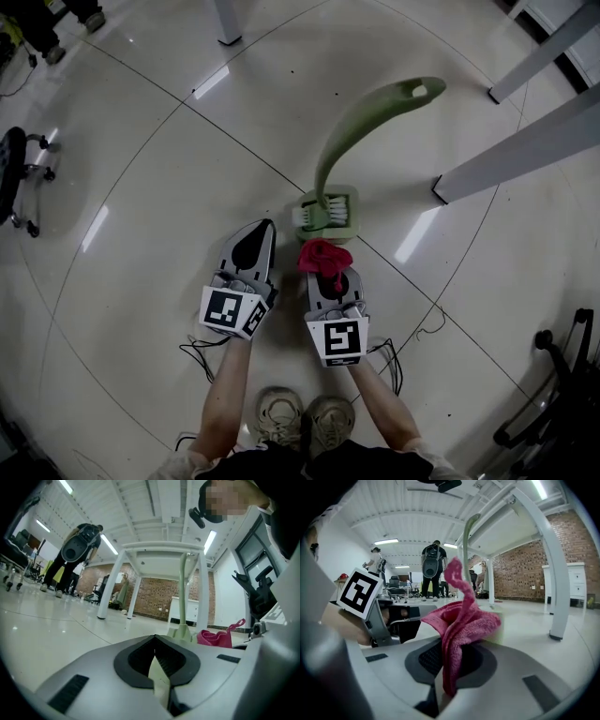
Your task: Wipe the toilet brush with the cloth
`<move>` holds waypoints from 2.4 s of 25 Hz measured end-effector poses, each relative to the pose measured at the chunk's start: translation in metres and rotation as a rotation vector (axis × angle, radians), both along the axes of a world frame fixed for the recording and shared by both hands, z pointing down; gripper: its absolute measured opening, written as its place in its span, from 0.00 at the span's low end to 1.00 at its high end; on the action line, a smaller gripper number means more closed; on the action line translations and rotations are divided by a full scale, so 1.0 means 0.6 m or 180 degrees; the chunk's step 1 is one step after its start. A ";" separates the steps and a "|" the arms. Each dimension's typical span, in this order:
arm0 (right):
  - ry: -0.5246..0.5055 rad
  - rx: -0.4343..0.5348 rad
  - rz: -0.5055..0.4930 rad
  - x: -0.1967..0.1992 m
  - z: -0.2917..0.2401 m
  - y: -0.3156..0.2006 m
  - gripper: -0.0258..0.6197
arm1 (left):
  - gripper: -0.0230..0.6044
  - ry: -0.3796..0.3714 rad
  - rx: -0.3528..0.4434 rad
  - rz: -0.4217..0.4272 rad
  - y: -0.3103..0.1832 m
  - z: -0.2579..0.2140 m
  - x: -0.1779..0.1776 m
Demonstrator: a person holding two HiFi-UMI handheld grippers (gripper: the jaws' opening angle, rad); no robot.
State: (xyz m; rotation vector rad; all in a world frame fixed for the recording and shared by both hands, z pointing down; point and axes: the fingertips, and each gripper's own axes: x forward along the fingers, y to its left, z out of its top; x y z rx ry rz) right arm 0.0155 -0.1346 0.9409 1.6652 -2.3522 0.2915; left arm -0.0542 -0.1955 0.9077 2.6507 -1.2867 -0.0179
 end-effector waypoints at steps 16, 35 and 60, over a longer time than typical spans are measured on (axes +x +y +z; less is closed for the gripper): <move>-0.0229 -0.0056 0.0628 0.132 -0.021 0.023 0.09 | 0.15 0.0110 0.0217 0.1283 0.064 -0.042 0.121; -0.0016 -0.0137 0.0243 0.136 -0.004 -0.021 0.09 | 0.26 -0.0208 0.0026 0.1908 0.121 -0.015 0.174; -0.0095 -0.0347 0.0066 0.097 -0.006 0.011 0.09 | 0.25 -0.0144 -0.0141 0.1333 0.017 0.011 0.091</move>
